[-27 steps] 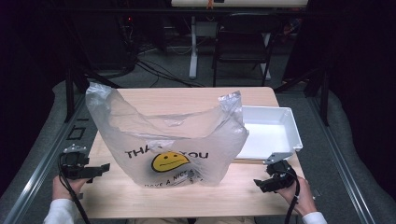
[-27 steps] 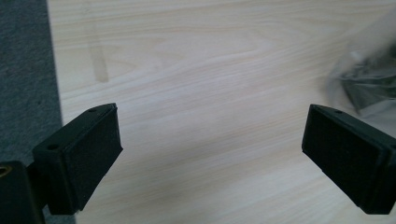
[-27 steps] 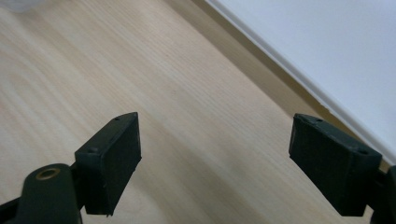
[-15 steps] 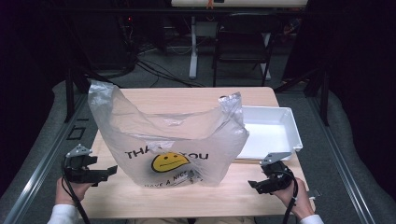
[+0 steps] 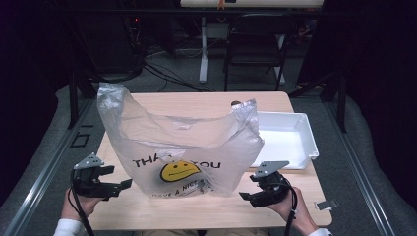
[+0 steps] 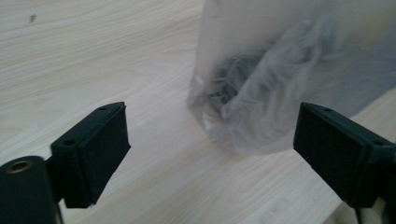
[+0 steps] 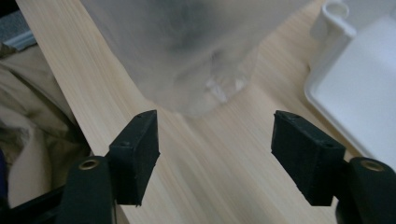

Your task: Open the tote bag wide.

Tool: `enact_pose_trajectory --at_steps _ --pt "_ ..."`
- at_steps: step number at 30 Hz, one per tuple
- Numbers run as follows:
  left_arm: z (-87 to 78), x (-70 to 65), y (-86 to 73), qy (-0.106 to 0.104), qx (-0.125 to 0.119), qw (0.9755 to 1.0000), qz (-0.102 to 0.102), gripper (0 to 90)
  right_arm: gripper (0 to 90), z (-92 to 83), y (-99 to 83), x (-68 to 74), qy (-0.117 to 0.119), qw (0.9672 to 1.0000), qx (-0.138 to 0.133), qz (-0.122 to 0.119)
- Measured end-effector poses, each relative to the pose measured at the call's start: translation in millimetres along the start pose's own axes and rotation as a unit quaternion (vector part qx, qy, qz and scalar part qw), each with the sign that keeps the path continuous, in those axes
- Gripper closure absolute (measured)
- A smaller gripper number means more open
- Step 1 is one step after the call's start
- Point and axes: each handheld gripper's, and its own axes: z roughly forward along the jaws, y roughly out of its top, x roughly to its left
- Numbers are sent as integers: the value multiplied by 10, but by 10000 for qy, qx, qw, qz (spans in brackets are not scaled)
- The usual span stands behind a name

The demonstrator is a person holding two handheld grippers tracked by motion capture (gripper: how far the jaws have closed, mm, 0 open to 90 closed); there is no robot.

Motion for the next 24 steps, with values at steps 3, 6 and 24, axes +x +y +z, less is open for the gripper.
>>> enact_pose_trajectory --at_steps 3,6,24 --pt "-5 -49 36 -109 -49 9999 78 161 443 -13 99 47 -4 9999 -170 -21" --pt "-2 -92 79 -207 -125 9996 137 227 570 -9 182 52 -66 9994 -349 -51" --pt "415 -65 272 -146 -72 9994 -314 894 899 355 526 -123 -205 9990 -382 75"
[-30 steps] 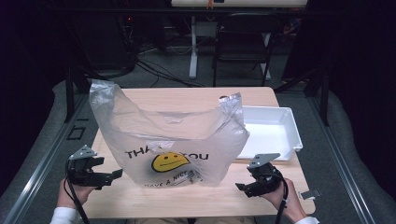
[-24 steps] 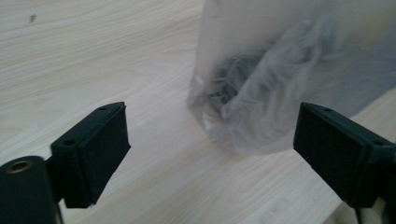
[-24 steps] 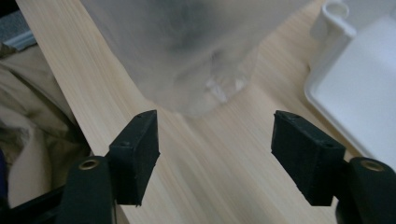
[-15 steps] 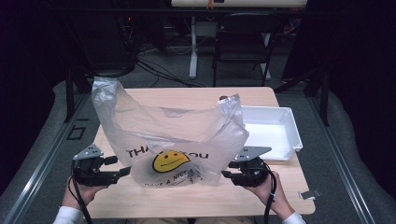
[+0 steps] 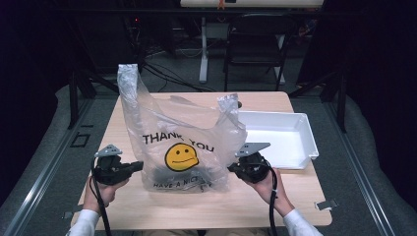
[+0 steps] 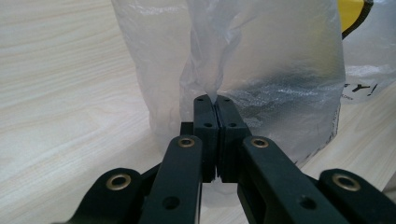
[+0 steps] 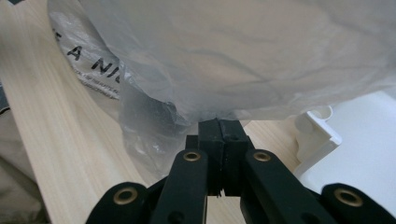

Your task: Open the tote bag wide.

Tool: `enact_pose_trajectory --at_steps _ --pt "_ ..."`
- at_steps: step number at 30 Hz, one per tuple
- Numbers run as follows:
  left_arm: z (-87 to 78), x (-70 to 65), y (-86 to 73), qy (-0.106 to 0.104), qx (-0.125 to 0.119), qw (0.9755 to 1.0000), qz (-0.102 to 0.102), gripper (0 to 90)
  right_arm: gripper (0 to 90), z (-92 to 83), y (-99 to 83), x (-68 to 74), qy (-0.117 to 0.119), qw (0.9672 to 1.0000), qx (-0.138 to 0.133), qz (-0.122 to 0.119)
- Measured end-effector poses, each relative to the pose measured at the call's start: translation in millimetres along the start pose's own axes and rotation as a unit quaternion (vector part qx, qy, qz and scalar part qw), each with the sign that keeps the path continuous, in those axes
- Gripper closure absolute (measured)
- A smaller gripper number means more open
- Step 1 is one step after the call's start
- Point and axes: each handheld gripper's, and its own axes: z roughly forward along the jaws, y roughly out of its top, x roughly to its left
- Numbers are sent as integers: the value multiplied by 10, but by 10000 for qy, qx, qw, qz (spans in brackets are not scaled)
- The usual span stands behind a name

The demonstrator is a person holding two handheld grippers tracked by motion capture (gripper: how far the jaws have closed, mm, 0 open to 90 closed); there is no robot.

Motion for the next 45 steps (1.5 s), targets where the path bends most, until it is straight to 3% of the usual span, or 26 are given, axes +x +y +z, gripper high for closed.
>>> enact_pose_trajectory --at_steps 10,12,14,17,18,21,24,25,26,28,29,33,37,41,45 --pt "129 36 -86 72 601 9982 -21 900 900 279 -44 -111 188 9980 577 194" --pt "161 46 -116 101 805 9967 -21 900 900 326 -75 -124 273 9963 772 251" --pt "195 48 -147 111 942 9955 -10 900 900 379 -108 -131 144 9956 902 231" --pt "233 41 -181 123 1112 9937 46 900 900 449 -164 -152 197 9939 1047 290" --pt "244 42 -190 109 1180 9929 72 900 900 481 -188 -134 202 9933 1060 406" --pt "294 28 -225 144 1378 9903 99 900 900 553 -230 -118 149 9895 1396 333" --pt "357 8 -260 194 1633 9862 167 900 900 589 -250 -92 63 9889 1437 368" --pt "375 2 -268 201 1664 9857 186 900 900 560 -244 -109 173 9879 1511 290" --pt "387 -1 -269 212 1700 9850 205 900 890 525 -225 -123 129 9861 1647 152" --pt "397 -2 -266 210 1710 9847 249 900 798 470 -217 -103 149 9895 1411 291" --pt "399 -2 -265 216 1707 9848 250 900 719 412 -194 -112 118 9892 1455 137" --pt "399 1 -265 216 1684 9852 229 900 505 193 -135 -30 189 9934 1131 -75" --pt "402 4 -261 211 1690 9851 225 900 391 14 -71 138 98 9967 740 -325" --pt "416 5 -261 210 1727 9845 222 900 469 -3 26 281 -152 9975 314 -616" --pt "405 22 -263 158 1761 9841 189 897 749 128 86 315 -177 9963 241 -805"
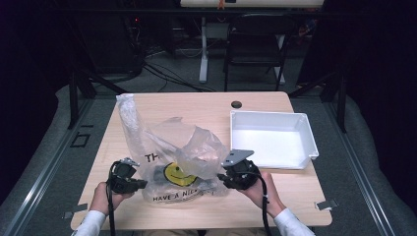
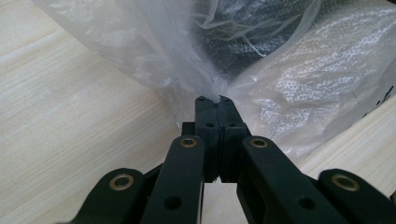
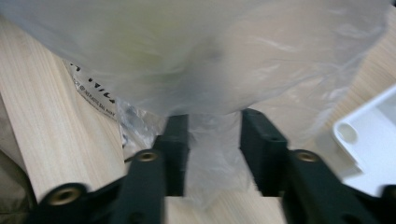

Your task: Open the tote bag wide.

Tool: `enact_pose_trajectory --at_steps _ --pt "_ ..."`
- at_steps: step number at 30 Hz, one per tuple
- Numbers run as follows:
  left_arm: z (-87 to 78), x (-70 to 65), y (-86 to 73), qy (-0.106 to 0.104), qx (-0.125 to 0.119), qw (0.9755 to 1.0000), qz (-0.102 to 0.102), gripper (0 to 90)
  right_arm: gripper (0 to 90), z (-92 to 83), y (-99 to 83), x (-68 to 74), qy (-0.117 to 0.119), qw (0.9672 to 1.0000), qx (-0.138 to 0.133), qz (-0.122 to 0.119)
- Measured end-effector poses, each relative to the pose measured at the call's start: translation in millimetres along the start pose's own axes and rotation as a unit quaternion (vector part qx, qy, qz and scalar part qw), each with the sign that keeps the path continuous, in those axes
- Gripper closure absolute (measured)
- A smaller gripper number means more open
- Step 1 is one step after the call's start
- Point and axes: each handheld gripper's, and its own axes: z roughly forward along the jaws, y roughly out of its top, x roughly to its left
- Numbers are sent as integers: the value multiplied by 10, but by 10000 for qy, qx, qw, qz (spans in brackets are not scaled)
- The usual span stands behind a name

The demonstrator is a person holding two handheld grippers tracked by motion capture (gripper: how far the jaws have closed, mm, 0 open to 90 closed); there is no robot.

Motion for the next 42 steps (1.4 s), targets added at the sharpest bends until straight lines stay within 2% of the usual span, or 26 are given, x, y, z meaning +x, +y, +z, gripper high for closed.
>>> enact_pose_trajectory --at_steps 2,4,6,10,13,14,16,19,20,23,26,29,31,34,38,42 --pt "-20 17 -7 -59 -38 10000 -24 879 842 57 -9 -16 92 9999 -16 87" --pt "-68 41 -11 -139 -134 9998 -58 844 898 77 -33 -30 67 9999 25 87" --pt "-113 47 -19 -216 -256 9993 -139 795 900 84 -58 -49 111 9998 15 179" --pt "-222 81 -38 -290 -442 9984 -209 671 900 76 -77 -58 59 9998 13 193" --pt "-310 99 -27 -247 -693 9967 -341 519 900 79 -86 -58 93 9998 77 162" --pt "-336 107 -4 -218 -771 9959 -424 452 900 80 -89 -54 88 9998 85 162" --pt "-386 118 77 -252 -1068 9922 -587 354 900 81 -92 -48 78 9998 83 161" --pt "-440 128 218 -220 -1491 9864 -653 310 900 68 -88 -39 99 9998 97 123" --pt "-439 133 255 -222 -1578 9849 -677 311 900 69 -93 -28 94 9998 65 150" --pt "-392 140 348 -68 -1704 9831 -670 369 900 51 -98 -29 96 9998 77 133" --pt "-319 163 377 -90 -1592 9854 -598 560 900 37 -112 -47 96 9998 92 148" --pt "-286 183 336 -175 -1561 9859 -570 775 900 25 -142 -69 87 9997 115 197" --pt "-286 191 301 -251 -1503 9869 -539 871 900 32 -165 -85 97 9995 152 241" --pt "-283 172 228 -199 -1312 9905 -365 899 900 53 -200 -96 105 9993 238 278" --pt "-279 155 123 -255 -1028 9939 -298 900 900 84 -251 -92 144 9987 387 294" --pt "-241 117 58 -318 -783 9962 -210 900 900 157 -289 -121 138 9981 523 309"
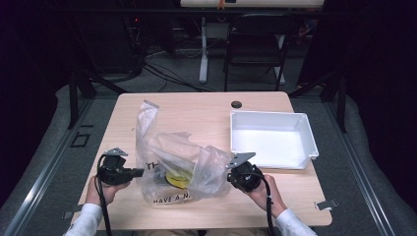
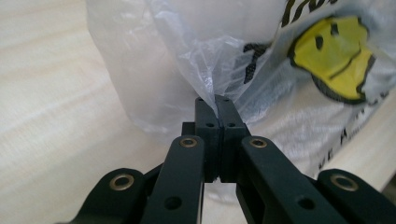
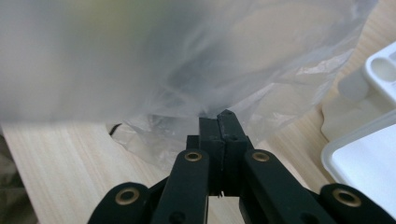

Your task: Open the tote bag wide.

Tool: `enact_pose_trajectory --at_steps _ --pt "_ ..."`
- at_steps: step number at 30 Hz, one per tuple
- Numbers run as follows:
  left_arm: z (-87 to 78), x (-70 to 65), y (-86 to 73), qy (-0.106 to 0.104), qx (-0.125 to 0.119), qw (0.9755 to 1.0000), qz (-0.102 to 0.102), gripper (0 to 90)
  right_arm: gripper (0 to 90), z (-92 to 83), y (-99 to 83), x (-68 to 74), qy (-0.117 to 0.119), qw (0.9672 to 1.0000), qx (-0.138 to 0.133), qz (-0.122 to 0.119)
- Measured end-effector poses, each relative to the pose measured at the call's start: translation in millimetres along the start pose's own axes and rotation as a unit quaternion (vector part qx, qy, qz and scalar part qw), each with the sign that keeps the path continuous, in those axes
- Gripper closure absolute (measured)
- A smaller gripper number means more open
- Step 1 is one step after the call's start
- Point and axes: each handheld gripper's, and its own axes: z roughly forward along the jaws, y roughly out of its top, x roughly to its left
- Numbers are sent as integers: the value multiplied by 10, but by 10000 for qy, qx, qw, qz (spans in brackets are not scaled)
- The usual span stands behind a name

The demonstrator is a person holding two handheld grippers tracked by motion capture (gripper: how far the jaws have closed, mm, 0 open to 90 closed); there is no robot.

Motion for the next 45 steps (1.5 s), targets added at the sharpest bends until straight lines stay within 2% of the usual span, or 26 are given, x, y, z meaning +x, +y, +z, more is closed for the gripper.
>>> enact_pose_trajectory --at_steps 5,6,10,11,12,14,15,20,21,23,25,27,33,34,37,40,45 --pt "108 -6 -27 -42 427 9991 70 900 900 119 -25 -30 10 9999 136 101" --pt "133 -10 -31 -26 471 9989 34 900 900 135 -24 -44 -1 9997 230 49" --pt "184 4 -43 1 622 9981 -2 900 900 236 -18 -66 33 9994 309 130" --pt "207 24 -49 15 734 9973 -3 900 900 259 -13 -76 13 9993 362 106" --pt "214 45 -51 24 868 9962 114 900 900 286 -11 -83 13 9992 370 123" --pt "248 53 -56 71 991 9950 82 900 900 331 -2 -95 -9 9989 446 137" --pt "275 44 -62 132 988 9950 33 900 900 352 -3 -99 -8 9988 455 178" --pt "346 46 -52 230 1202 9924 106 900 900 422 -24 -156 -74 9973 696 224" --pt "351 46 -50 287 1208 9922 112 900 900 446 -34 -157 -80 9972 663 332" --pt "351 56 -47 307 1204 9922 106 900 900 449 -49 -193 -138 9960 835 296" --pt "346 57 -48 307 1178 9925 100 900 900 461 -60 -206 -91 9962 783 378" --pt "339 50 -46 320 1153 9927 111 900 900 430 -56 -214 -133 9962 798 327" --pt "303 45 -45 314 1077 9936 115 899 900 217 -29 -224 -144 9975 586 378" --pt "297 47 -46 317 1065 9937 117 898 884 185 -40 -224 -137 9977 487 442" --pt "285 44 -45 335 1038 9940 102 896 842 56 -74 -240 -149 9977 444 498" --pt "278 35 -41 345 1001 9943 111 892 777 -61 -92 -243 -126 9981 370 475" --pt "275 37 -40 342 998 9944 107 883 639 -224 -69 -237 -38 9986 99 516"
